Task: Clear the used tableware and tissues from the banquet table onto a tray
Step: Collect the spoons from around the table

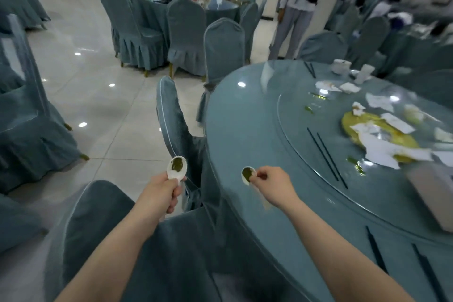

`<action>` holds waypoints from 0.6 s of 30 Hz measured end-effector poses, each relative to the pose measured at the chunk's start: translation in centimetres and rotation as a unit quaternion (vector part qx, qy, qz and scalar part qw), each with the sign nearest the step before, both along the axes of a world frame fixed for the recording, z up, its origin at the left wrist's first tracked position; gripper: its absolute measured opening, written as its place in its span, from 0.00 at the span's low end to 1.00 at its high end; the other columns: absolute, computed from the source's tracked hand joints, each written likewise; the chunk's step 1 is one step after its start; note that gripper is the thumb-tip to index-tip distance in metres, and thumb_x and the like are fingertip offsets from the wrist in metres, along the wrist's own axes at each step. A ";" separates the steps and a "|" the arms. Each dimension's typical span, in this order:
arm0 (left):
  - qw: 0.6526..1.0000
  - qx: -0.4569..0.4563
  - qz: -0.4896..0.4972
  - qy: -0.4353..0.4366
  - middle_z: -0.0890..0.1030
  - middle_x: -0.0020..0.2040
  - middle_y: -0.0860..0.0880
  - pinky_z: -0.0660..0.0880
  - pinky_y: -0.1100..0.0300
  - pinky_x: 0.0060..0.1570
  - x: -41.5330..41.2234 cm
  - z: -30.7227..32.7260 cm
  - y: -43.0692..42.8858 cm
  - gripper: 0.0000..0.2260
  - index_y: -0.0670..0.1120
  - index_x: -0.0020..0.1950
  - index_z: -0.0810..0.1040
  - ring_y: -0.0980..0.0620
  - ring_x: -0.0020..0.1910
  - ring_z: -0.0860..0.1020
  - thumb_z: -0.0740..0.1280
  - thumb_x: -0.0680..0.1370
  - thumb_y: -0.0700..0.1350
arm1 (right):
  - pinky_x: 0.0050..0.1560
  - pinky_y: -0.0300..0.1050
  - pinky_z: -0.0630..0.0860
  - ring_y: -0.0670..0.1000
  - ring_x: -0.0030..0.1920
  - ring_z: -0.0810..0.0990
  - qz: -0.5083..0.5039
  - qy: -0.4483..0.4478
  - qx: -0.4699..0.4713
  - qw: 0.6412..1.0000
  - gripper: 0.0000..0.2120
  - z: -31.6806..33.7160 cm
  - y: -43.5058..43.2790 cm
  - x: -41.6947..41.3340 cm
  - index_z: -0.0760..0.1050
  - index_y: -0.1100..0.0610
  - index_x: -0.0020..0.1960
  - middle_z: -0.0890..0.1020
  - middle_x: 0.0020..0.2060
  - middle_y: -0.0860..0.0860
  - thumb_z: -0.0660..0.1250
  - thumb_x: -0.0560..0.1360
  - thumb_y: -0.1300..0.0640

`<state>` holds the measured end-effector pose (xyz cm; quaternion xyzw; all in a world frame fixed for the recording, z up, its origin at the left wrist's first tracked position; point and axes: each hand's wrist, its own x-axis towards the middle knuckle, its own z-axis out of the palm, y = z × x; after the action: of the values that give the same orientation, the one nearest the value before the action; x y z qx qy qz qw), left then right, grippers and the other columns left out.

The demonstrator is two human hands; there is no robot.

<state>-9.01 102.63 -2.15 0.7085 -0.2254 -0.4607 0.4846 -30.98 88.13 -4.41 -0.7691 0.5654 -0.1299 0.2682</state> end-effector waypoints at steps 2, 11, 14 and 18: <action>1.000 -0.008 -0.028 0.000 0.69 0.24 0.53 0.61 0.61 0.26 -0.6 0.0 0.7 0.11 0.45 0.50 0.76 0.55 0.24 0.64 0.55 0.80 0.38 | 0.32 0.41 0.66 0.48 0.31 0.72 -0.046 -0.045 0.018 0.998 0.12 1.0 3.2 -1.3 0.74 0.52 0.31 0.74 0.26 0.46 0.68 0.73 0.54; 0.990 -0.034 -0.132 0.026 0.70 0.25 0.53 0.64 0.61 0.28 -5.1 1.3 5.2 0.10 0.45 0.51 0.77 0.55 0.25 0.66 0.57 0.81 0.44 | 0.40 0.46 0.79 0.47 0.33 0.79 -0.161 -0.215 0.048 0.962 0.05 4.9 13.7 -5.0 0.79 0.50 0.43 0.82 0.35 0.48 0.67 0.74 0.60; 0.987 -0.039 -0.155 0.033 0.69 0.27 0.51 0.62 0.62 0.28 -6.4 2.1 6.8 0.10 0.44 0.52 0.76 0.55 0.25 0.65 0.57 0.81 0.45 | 0.40 0.47 0.80 0.47 0.34 0.79 -0.160 -0.223 0.057 0.960 0.05 5.4 15.9 -5.3 0.79 0.52 0.41 0.82 0.34 0.50 0.68 0.73 0.60; 0.981 -0.042 -0.189 0.004 0.72 0.33 0.47 0.66 0.60 0.32 -8.6 3.3 9.4 0.11 0.43 0.55 0.75 0.53 0.30 0.67 0.57 0.81 0.47 | 0.41 0.50 0.79 0.49 0.34 0.78 -0.166 -0.228 0.054 0.958 0.05 5.6 19.2 -5.9 0.79 0.52 0.39 0.81 0.34 0.47 0.68 0.73 0.59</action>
<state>-17.66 112.04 1.11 0.6306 -0.3722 -0.5370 0.4188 -36.85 107.29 1.20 -0.5991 0.6152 -0.3137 0.4053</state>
